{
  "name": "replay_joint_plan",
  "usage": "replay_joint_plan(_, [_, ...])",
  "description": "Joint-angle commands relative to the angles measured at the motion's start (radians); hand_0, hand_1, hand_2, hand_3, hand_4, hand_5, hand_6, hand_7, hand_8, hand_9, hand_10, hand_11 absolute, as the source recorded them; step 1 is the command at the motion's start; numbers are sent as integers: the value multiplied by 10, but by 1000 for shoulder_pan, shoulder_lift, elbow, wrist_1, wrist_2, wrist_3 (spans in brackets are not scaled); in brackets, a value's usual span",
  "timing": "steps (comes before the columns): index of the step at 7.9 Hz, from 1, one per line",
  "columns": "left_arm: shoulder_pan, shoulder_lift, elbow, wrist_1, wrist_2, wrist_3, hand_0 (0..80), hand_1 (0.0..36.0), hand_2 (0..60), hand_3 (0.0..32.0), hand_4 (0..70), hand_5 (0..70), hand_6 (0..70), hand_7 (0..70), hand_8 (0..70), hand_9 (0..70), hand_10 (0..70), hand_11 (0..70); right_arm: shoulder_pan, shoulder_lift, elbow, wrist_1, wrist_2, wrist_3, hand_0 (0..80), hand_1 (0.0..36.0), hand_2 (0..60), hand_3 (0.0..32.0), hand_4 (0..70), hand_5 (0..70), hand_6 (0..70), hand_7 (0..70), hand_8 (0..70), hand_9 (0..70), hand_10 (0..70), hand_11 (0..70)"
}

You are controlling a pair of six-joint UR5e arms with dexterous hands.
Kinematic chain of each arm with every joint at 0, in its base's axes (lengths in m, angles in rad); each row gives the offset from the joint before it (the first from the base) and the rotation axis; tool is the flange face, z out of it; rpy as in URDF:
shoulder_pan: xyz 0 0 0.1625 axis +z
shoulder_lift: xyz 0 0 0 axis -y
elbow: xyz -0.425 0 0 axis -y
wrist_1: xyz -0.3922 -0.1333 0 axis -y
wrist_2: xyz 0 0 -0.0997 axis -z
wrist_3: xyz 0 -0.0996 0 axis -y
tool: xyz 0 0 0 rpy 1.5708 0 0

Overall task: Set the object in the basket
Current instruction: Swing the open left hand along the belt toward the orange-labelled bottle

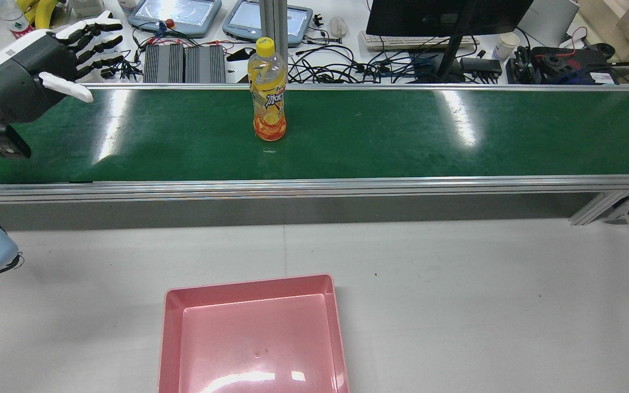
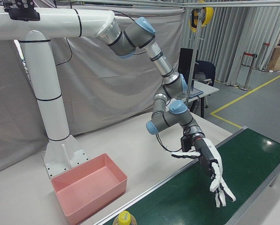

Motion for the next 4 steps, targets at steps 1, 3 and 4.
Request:
replay_joint_plan(1, [111,-22,5,8,-106,2,537,103,0,66,121,237,10,10,89,90,87,140,0,0,0,0,0,0,0,0,0,0,0,0,0,0,0,0,0,0])
replay_joint_plan(3, [122,-54,10,29,-108,22,534,106,0,54,127,245,18,14,92,94,88,142,0,0,1,0,0,0,0,0,0,0,0,0,0,0,0,0,0,0])
replay_joint_plan(4, [122,-56,10,37,-106,22,539,112,0,48,130,250,22,13,93,94,85,139,0,0,1,0,0,0,0,0,0,0,0,0,0,0,0,0,0,0])
